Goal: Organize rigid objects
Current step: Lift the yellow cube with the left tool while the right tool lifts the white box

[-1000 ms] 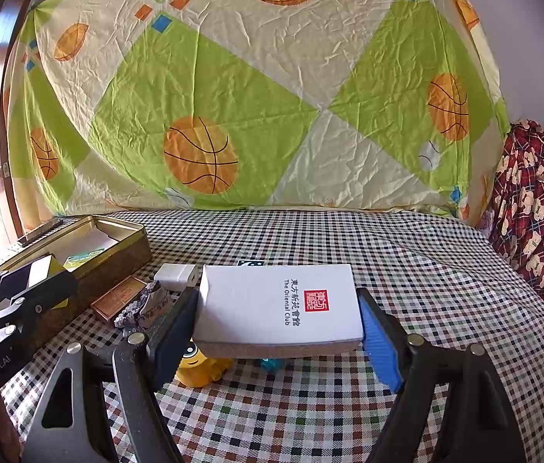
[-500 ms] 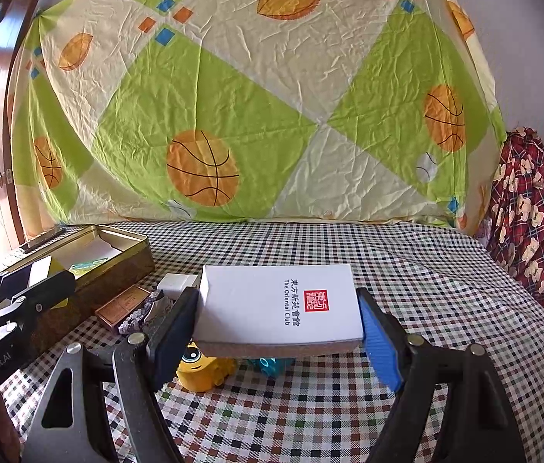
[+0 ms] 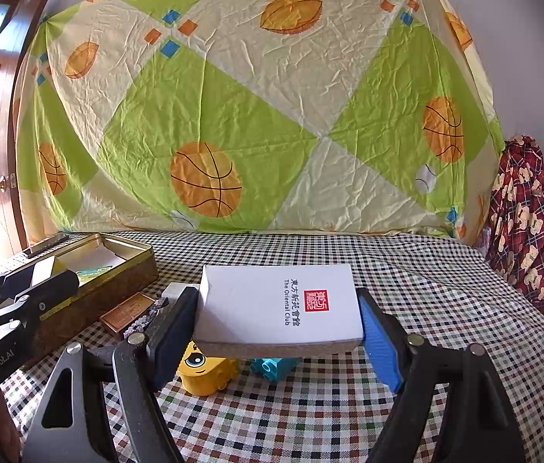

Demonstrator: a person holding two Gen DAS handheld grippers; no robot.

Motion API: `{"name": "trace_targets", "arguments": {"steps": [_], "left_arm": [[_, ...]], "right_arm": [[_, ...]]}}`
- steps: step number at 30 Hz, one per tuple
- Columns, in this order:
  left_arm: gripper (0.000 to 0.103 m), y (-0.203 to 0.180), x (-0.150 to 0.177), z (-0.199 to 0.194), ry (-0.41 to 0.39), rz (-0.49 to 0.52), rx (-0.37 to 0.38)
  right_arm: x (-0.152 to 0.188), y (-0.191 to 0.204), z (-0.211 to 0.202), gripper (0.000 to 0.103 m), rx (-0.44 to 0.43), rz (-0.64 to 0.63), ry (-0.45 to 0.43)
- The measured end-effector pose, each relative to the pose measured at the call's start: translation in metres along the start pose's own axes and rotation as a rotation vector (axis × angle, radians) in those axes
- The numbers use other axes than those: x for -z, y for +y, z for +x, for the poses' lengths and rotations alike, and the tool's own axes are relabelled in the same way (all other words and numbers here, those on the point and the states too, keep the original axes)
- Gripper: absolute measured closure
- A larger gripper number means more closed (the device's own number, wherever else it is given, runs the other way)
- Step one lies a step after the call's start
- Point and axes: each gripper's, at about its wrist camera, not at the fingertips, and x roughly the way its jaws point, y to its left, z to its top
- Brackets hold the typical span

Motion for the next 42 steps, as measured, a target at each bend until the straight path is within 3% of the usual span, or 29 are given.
{"name": "trace_targets", "arguments": {"steps": [42], "left_arm": [[0.065,-0.002,0.000,-0.022,-0.102,0.005,-0.017]], "right_arm": [[-0.001,-0.001,-0.019,0.022,-0.009,-0.007,-0.093]]}}
